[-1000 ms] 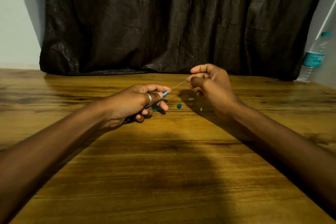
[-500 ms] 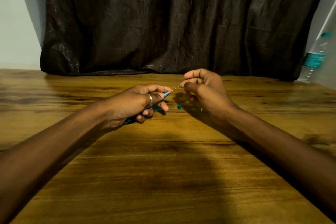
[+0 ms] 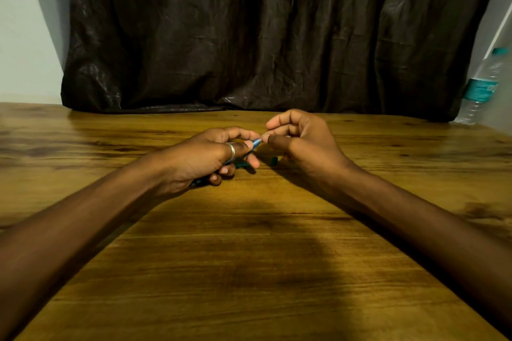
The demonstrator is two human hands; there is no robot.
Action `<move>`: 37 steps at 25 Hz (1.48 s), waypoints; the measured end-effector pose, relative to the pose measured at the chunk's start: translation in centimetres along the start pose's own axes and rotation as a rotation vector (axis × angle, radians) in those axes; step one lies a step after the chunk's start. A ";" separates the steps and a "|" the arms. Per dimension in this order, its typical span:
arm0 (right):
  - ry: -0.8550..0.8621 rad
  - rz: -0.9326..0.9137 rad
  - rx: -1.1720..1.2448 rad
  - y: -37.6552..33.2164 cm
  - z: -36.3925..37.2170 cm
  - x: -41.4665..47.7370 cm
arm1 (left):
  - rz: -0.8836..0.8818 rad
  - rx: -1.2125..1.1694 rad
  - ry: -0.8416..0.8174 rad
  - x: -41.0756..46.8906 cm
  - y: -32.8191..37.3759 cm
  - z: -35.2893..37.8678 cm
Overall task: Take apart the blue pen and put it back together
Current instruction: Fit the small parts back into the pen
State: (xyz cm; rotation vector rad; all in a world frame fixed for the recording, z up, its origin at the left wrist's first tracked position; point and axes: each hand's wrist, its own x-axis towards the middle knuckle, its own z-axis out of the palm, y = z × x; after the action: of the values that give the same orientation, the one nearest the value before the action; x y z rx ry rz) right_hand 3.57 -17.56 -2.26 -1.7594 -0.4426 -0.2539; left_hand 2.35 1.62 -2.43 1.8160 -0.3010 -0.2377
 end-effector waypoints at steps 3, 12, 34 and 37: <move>-0.017 -0.016 -0.005 0.2 0.0 0.0 | 0.004 0.001 0.004 0.1 -0.1 0.0; 0.055 0.000 0.017 0.3 -0.4 0.4 | -0.024 0.001 0.027 -0.3 0.3 0.2; -0.012 -0.290 -0.677 1.3 -1.9 0.9 | 0.109 0.861 0.292 -1.2 -0.2 -0.3; -0.118 -0.266 -0.756 1.1 -2.1 0.8 | 0.124 0.843 0.283 -1.3 -0.2 -0.1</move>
State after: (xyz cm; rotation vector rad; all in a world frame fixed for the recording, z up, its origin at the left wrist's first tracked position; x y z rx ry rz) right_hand 4.85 -19.66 -2.44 -2.4603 -0.7310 -0.5614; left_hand 1.17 2.22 -2.57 2.6097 -0.3377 0.2833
